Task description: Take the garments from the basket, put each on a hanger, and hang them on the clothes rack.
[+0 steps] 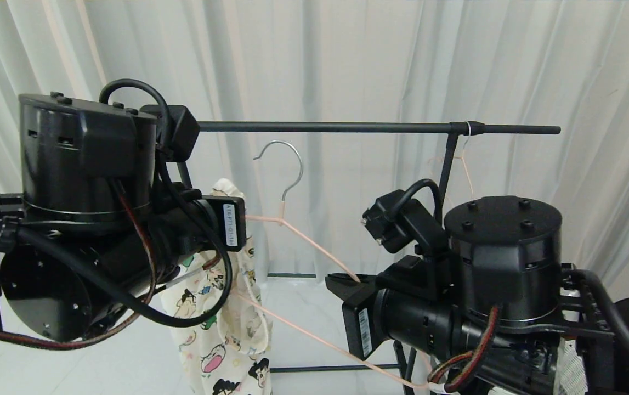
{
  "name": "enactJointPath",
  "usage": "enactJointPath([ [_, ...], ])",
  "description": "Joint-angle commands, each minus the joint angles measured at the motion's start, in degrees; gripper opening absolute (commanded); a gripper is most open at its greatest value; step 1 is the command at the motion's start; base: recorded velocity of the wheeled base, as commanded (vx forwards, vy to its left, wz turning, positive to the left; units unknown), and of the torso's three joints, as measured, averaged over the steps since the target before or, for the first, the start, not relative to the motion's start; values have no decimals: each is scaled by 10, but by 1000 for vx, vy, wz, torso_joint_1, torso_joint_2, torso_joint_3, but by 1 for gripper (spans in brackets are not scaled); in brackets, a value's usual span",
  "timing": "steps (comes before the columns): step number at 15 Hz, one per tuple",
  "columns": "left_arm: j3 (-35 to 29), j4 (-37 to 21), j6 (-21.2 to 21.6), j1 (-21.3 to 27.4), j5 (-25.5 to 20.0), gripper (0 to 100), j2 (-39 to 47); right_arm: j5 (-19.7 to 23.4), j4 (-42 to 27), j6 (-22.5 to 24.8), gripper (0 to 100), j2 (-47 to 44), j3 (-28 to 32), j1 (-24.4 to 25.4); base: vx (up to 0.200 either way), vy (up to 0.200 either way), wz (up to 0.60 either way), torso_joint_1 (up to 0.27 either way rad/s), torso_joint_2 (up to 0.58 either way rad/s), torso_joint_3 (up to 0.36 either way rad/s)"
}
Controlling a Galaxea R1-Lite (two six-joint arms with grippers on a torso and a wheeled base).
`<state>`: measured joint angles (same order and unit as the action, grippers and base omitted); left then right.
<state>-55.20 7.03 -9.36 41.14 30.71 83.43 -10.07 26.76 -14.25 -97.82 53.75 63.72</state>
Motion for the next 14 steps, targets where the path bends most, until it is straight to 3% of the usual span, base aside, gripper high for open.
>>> enactJointPath([
  [1, -3, -1, -17, 47, 0, 0, -2, 0, 1, -1, 0, -21, 13, 1, 0, 0, 0, 0, 0, 0],
  [6, -28, -1, -53, 78, 0, 0, 0, -6, 8, -10, 0, -38, 20, 1, 0, 0, 0, 0, 0, 0],
  [11, -33, -1, -66, 92, 1, 0, 0, -37, 44, -33, 0, -56, 23, 4, 0, 0, 0, 0, 0, 0],
  [13, -33, 1, -66, 69, 3, 0, 3, -42, 43, -32, 0, -47, 21, 8, 0, 0, 0, 0, 0, 0],
  [14, -33, 4, -65, 33, 7, 0, 4, -58, 42, -32, 0, -39, 17, 7, 0, 0, 0, 0, 0, 0],
])
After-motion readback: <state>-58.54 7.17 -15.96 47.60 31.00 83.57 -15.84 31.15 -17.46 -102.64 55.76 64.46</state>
